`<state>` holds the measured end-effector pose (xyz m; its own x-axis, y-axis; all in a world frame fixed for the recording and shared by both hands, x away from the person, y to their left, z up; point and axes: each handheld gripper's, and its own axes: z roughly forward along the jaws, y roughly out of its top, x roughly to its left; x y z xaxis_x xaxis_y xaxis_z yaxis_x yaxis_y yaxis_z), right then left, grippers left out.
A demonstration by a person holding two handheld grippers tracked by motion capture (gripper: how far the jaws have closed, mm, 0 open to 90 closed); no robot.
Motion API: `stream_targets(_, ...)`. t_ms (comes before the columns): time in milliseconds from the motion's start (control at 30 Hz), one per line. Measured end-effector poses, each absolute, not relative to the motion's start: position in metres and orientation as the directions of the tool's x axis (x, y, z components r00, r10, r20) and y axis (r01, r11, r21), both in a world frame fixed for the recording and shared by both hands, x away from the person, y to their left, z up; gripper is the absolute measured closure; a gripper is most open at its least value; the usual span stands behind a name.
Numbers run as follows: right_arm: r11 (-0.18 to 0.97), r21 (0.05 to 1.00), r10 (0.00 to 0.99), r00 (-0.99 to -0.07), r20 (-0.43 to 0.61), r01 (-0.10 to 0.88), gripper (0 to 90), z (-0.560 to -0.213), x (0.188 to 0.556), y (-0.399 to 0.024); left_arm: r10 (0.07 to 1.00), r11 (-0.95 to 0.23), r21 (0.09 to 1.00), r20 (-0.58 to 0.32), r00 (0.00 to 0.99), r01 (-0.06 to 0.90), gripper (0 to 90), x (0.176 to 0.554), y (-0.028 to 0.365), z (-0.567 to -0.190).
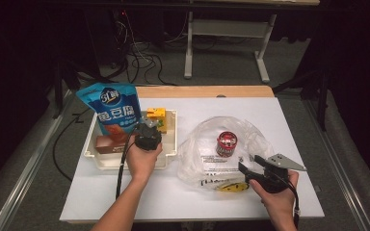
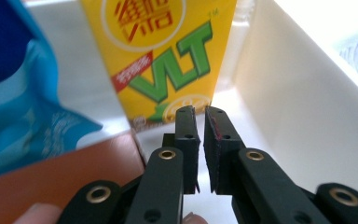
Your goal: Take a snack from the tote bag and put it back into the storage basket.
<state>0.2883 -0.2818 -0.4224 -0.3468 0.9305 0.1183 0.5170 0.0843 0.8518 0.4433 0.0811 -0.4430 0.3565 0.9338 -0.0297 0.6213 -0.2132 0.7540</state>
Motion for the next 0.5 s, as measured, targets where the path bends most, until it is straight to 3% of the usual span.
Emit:
stream_targets(300,0.088,0.855,0.932,-0.346,0.110,0.511,30.0,-0.421,0.289,-0.283,0.929,-0.224,0.756,-0.026,0.370,0.615,87.8,0.428,0.091,-0.447)
stream_targets(500,0.094,0.856,0.932,-0.347,0.104,0.508,30.0,-0.420,0.291,-0.282,0.904,-0.141,0.800,-0.137,0.406,0.584,80.8,0.415,0.098,-0.439)
